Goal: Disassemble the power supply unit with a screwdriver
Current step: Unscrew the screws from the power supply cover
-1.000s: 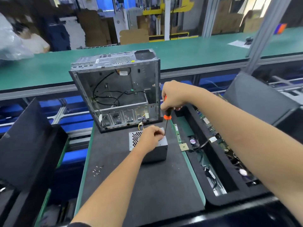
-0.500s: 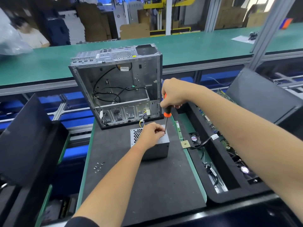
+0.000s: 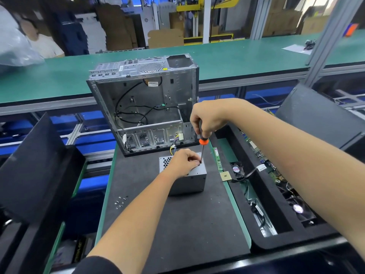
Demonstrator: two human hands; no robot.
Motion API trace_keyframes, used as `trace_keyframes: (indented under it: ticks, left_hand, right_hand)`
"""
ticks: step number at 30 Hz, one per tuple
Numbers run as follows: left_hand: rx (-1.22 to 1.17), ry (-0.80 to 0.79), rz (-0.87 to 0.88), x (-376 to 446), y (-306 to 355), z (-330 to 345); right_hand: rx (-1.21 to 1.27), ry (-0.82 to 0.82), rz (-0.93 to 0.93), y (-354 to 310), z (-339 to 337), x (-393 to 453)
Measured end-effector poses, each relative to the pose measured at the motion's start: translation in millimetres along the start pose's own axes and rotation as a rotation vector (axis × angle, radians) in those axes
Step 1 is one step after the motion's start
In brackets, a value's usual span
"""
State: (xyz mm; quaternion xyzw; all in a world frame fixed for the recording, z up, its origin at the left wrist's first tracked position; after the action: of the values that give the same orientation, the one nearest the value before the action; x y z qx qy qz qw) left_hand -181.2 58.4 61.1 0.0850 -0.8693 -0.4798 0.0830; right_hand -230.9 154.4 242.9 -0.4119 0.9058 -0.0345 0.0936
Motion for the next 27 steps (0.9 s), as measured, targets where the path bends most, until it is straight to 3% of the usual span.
trace_keyframes:
  ticks: [9,12,17,21,24,27]
  left_hand:
    - [0.029,-0.011,-0.009,-1.1,3.7,0.8]
    - [0.042,-0.009,0.01,-1.6,3.1,1.1]
    - [0.091,-0.033,0.016,-0.7,1.0,2.5]
    - [0.045,-0.053,-0.03,2.6,0.5,2.6]
    - [0.055,-0.078,-0.051,4.4,1.1,2.6]
    - [0.053,-0.096,-0.061,5.4,1.4,2.3]
  right_hand:
    - [-0.177,-0.159,-0.076,-24.5,-1.7,8.8]
    - [-0.19,-0.088,-0.039,-25.1,-0.2,12.6]
    - [-0.416,-0.054,0.04,-20.9,-1.3,11.8]
    - [-0.375,-0.085,-0.047,-16.4,0.1,11.2]
    - [-0.216,-0.068,-0.181,-20.4,-7.5,6.3]
    - [-0.072,-0.092,-0.203,-24.9,-5.2,5.4]
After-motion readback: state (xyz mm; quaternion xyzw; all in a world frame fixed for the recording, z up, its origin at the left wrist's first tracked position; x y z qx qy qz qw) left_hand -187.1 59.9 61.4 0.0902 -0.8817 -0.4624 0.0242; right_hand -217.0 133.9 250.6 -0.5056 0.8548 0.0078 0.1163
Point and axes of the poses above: each hand's wrist, its own x-axis towards the middle knuckle, its own z-axis out of the palm, y = z × x, the point moved 3 cm from there along x, towards the middle knuckle, and after that the axes turned 12 degrees about y, right-handed, at the moved point
